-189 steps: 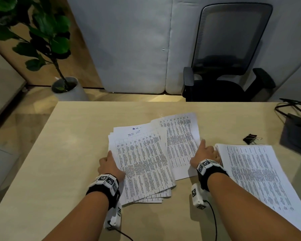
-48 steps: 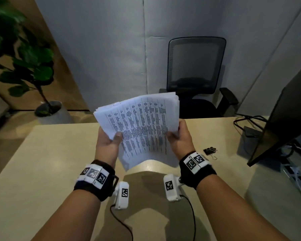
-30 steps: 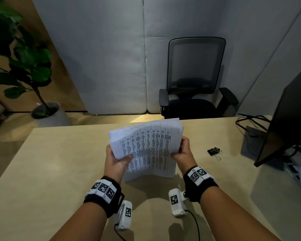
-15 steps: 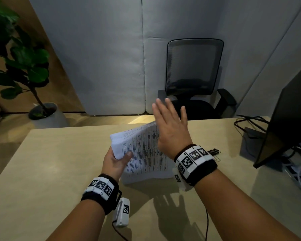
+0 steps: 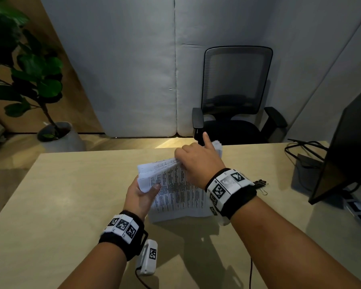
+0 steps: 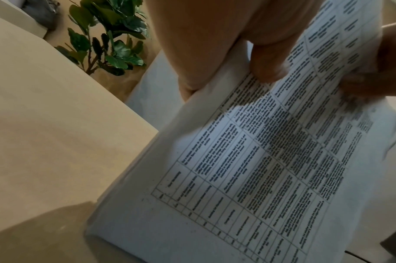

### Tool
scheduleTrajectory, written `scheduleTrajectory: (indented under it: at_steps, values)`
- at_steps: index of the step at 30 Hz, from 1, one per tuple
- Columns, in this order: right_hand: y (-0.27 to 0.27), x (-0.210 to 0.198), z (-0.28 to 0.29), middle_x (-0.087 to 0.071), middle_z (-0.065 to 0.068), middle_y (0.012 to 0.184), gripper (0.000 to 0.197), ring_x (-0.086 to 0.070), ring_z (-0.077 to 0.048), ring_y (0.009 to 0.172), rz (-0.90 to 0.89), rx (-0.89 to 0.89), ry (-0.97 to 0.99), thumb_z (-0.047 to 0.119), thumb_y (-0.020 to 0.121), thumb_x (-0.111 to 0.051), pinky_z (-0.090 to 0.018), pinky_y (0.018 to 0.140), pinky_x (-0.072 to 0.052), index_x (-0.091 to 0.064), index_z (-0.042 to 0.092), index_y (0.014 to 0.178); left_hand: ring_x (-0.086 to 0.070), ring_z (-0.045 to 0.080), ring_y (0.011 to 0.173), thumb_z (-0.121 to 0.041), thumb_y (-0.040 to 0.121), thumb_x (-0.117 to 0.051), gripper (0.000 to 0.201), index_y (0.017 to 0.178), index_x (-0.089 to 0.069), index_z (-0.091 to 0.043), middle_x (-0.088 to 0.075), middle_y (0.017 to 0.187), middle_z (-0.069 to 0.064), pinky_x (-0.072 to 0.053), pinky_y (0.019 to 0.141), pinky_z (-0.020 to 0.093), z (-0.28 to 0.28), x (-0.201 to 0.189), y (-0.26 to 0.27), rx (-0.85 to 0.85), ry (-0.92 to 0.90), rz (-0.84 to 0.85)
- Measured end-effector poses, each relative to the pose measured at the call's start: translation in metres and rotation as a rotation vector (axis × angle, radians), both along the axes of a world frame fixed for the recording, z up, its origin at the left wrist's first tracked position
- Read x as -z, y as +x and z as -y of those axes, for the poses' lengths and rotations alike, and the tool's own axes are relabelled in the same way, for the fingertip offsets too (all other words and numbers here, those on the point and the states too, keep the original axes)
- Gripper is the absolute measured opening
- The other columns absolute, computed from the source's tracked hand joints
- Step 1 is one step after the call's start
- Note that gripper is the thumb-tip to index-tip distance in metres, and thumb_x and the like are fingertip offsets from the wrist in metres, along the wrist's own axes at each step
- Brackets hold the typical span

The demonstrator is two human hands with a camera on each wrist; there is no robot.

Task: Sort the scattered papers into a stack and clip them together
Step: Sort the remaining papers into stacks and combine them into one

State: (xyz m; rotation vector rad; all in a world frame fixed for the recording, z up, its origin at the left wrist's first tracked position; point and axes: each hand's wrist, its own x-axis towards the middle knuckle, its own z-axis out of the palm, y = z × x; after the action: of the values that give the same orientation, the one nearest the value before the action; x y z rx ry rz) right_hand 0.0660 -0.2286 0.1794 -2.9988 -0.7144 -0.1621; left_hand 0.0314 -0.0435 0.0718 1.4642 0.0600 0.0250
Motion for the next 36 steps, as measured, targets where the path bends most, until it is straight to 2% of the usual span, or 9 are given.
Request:
scheduleTrajectory:
  at_steps: [4,7,12,16,22,25,27,34,36]
  values:
    - [0.003,0.001,0.015,-0.056,0.011,0.084,0.017,-0.057,-0.017,0.088,0.020,0.107,0.223,0.017,0.080,-0.059,-0.042,0.111,-0.030,-0.046,0.026,0.084,-0.059,0.026,0.114,-0.028,0.072,-0.080,0.055,0.119,-0.052,-0.031,-0.054,0.132,0.009,-0.050,0.095,0.054,-0.002,0.003,0.005,-0.212,0.157,0.009]
    - [0.005,0.011,0.037,-0.061,0.003,0.080,0.012,-0.058,-0.023,0.080,-0.067,0.314,0.568,0.019,0.081,-0.061,-0.034,0.075,-0.049,-0.050,0.025,0.083,-0.038,0.016,0.130,-0.009,0.072,-0.083,0.095,0.146,-0.026,-0.030,-0.029,0.150,0.004,-0.036,0.111,0.045,-0.021,0.014,0.012,-0.475,0.204,-0.155]
    - [0.001,0.049,0.057,-0.068,-0.012,0.093,0.016,-0.065,-0.034,0.088,-0.348,0.554,1.167,0.006,0.084,-0.059,-0.048,0.071,-0.056,-0.058,0.020,0.091,-0.059,0.029,0.114,0.012,0.078,-0.068,0.087,0.145,-0.025,-0.024,-0.061,0.123,0.009,-0.043,0.100,0.059,-0.037,0.019,0.013,-0.292,-0.208,-0.227]
    - [-0.006,0.083,0.059,-0.068,-0.007,0.097,0.012,-0.064,-0.029,0.093,-0.317,0.635,1.201,0.010,0.088,-0.059,-0.047,0.080,-0.056,-0.056,0.014,0.099,-0.063,0.029,0.109,0.006,0.084,-0.062,0.052,0.128,-0.050,-0.017,-0.066,0.118,0.006,-0.048,0.095,0.052,-0.026,0.000,0.013,-0.216,0.000,-0.164]
    - [-0.018,0.097,0.049,-0.062,-0.019,0.105,0.021,-0.056,-0.021,0.088,-0.211,0.562,1.475,0.005,0.089,-0.060,-0.043,0.077,-0.053,-0.054,0.010,0.109,-0.060,0.003,0.098,0.002,0.091,-0.058,0.053,0.132,-0.049,-0.029,-0.063,0.111,-0.013,-0.051,0.074,0.024,-0.009,-0.024,0.005,-0.338,0.000,0.017]
    - [-0.029,0.116,0.052,-0.060,-0.012,0.109,0.044,-0.056,-0.022,0.098,-0.282,0.581,1.446,-0.004,0.083,-0.064,-0.012,0.069,-0.051,-0.050,0.010,0.122,-0.065,0.014,0.098,-0.001,0.087,-0.063,0.049,0.118,-0.055,-0.039,-0.065,0.109,-0.007,-0.057,0.074,0.036,-0.015,-0.005,-0.004,-0.270,0.034,-0.039]
    - [-0.038,0.129,0.052,-0.059,-0.007,0.105,0.038,-0.058,-0.027,0.102,-0.314,0.597,1.369,-0.004,0.084,-0.063,-0.006,0.061,-0.047,-0.049,0.013,0.115,-0.062,0.026,0.106,0.000,0.086,-0.064,0.047,0.111,-0.056,-0.039,-0.066,0.108,-0.003,-0.053,0.087,0.046,-0.016,0.011,-0.009,-0.269,0.091,-0.093]
    - [-0.021,0.126,0.048,-0.061,-0.004,0.102,0.029,-0.059,-0.023,0.095,-0.205,0.614,1.399,0.006,0.089,-0.061,-0.036,0.082,-0.050,-0.054,0.025,0.110,-0.062,0.022,0.101,-0.004,0.090,-0.059,0.039,0.116,-0.059,-0.032,-0.067,0.109,-0.004,-0.051,0.086,0.042,-0.015,0.009,0.001,-0.334,0.104,-0.119]
    - [-0.016,0.124,0.052,-0.062,-0.001,0.103,0.033,-0.060,-0.016,0.093,-0.169,0.555,1.437,0.004,0.088,-0.061,-0.031,0.082,-0.051,-0.054,0.033,0.105,-0.063,0.016,0.096,-0.001,0.090,-0.058,0.039,0.114,-0.059,-0.031,-0.067,0.105,-0.006,-0.051,0.079,0.033,-0.016,0.003,0.004,-0.341,0.043,-0.076]
